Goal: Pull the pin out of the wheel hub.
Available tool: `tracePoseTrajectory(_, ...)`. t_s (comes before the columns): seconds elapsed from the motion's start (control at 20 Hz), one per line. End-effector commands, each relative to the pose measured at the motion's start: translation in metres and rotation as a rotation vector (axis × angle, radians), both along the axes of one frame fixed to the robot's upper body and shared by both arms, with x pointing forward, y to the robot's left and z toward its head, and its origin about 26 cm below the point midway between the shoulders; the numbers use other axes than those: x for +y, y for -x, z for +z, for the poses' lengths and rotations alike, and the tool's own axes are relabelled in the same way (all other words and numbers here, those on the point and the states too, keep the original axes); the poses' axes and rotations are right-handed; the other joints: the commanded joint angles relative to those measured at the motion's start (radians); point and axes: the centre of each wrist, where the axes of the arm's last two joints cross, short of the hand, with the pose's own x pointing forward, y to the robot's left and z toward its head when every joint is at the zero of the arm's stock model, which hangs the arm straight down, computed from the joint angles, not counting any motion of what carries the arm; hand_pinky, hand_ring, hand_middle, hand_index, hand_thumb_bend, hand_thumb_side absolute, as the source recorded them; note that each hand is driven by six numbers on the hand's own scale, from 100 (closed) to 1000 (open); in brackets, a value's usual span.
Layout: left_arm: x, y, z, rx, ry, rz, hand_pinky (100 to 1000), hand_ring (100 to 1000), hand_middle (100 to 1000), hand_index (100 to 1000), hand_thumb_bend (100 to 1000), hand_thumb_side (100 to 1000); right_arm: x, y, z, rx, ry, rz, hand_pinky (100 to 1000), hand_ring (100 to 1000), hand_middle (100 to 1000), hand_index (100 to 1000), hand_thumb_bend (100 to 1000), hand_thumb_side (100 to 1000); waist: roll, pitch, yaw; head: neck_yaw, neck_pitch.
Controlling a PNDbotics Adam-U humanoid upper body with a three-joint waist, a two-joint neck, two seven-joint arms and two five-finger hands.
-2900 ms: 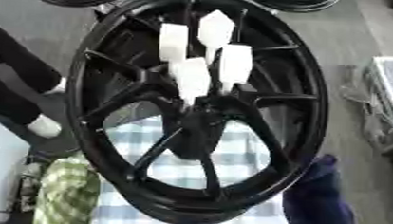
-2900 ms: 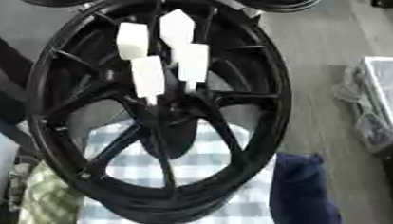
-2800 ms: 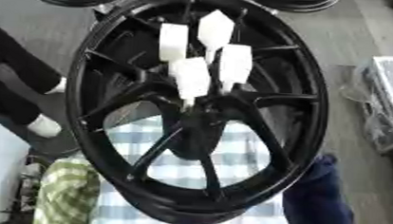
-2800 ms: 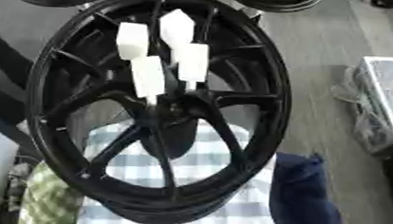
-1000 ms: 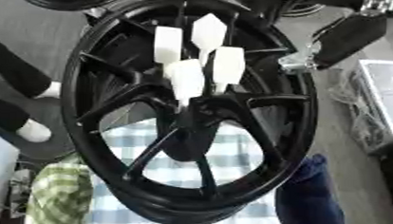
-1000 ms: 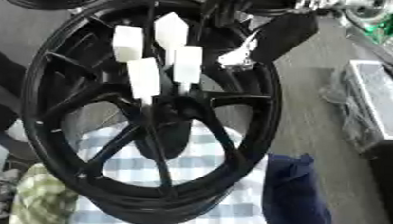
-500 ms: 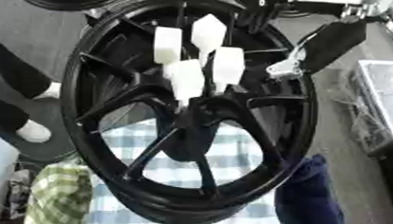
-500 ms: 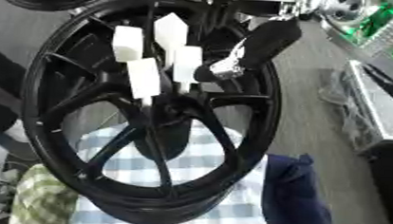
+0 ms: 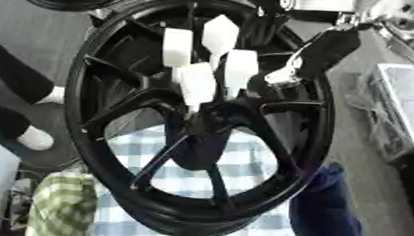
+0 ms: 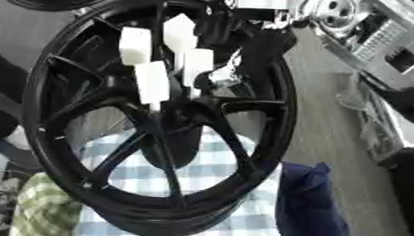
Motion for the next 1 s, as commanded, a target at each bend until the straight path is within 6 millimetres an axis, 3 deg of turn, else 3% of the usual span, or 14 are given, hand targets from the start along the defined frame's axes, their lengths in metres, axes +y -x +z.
tracePoseTrajectory(0.05,0.0037,0.0011,0.0113,-0.029,-0.036,-0.003,803,753,674,703,153,921,-0.0004,-0.0013,0.0075,-0.023,0.004,-0.017,815,730,657,803,499,507,0.002,-0.02,-0.001,0.003,0.006)
tracePoseTrajectory(1.0,0.0031,0.0011,0.0115,-0.028,-0.036,-0.012,805,755,676,703,154,924,0.0022,-0.0078,-0.0006,-0.008,0.018,-0.034,811,726,647,788,488,490,0.0,-0.01,0.003,0.004,0.006)
